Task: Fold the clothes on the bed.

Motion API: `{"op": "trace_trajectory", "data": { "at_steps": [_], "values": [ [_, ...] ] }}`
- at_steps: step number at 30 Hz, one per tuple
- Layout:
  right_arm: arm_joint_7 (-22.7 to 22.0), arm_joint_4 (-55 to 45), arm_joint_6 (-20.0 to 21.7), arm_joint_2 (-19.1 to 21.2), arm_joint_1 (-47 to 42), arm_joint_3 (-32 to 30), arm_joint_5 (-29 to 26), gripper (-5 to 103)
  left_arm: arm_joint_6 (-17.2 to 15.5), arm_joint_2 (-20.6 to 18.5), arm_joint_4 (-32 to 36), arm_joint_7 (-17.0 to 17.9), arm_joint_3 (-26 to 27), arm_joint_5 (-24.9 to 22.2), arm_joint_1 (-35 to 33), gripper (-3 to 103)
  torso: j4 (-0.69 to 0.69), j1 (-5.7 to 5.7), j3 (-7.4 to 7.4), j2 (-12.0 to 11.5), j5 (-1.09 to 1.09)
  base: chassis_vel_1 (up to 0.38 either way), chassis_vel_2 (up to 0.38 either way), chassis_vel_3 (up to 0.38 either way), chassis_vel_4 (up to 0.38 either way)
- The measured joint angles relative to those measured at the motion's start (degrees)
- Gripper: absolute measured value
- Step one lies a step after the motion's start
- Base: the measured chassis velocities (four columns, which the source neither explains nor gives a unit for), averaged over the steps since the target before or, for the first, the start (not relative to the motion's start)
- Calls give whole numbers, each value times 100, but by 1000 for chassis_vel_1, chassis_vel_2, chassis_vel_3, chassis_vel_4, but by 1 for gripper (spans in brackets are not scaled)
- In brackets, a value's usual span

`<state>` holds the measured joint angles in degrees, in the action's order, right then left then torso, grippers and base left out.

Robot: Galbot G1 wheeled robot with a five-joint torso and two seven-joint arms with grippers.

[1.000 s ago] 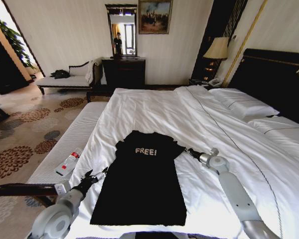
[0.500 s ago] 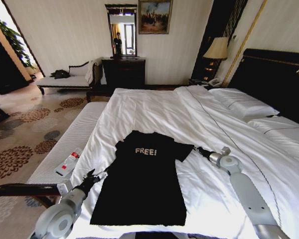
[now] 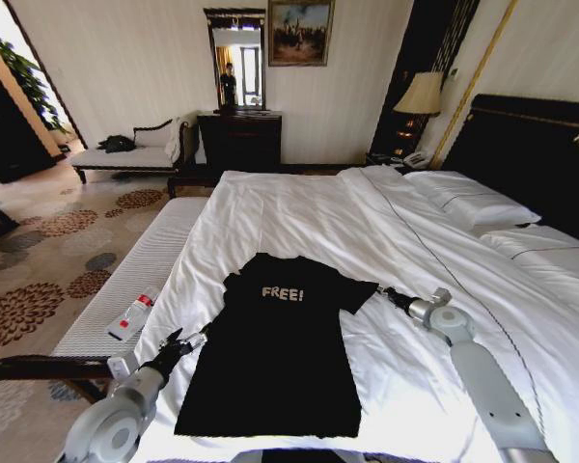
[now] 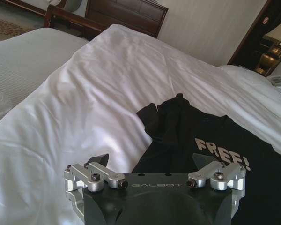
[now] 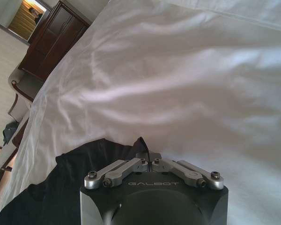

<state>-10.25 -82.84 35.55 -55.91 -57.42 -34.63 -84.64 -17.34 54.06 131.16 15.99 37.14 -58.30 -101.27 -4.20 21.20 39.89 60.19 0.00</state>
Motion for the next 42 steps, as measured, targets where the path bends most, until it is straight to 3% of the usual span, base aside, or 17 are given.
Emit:
{"op": "trace_trajectory", "data": {
  "at_steps": [5, 8, 14, 24, 42],
  "values": [
    [-8, -311, -14, 7, 22, 67, 52, 0, -3, -1, 7, 1, 23, 2, -32, 100, 0, 0, 0, 0, 1, 0, 0, 0, 0],
    [-21, -1056, -16, 40, -25, 153, 54, 0, -10, -20, 16, 2, 20, 9, -35, 100, 0, 1, 0, 0, -2, 0, 0, 0, 0],
    [-86, -1957, 30, 80, 93, 835, 228, 0, -46, -46, 74, 49, -69, -9, 76, 100, 0, 0, 0, 0, -2, 0, 0, 0, 0],
    [-78, -1465, 26, -110, 623, 2119, 827, 0, -57, -26, 85, 44, 17, -42, 32, 100, 1, 1, 0, 0, -1, 0, 0, 0, 0],
    [-120, -601, -59, -693, 1084, 2812, 1295, 0, -66, 1, 43, 16, 166, -114, -10, 100, -1, 0, 0, 0, -1, 0, 0, 0, 0]
  ]
}}
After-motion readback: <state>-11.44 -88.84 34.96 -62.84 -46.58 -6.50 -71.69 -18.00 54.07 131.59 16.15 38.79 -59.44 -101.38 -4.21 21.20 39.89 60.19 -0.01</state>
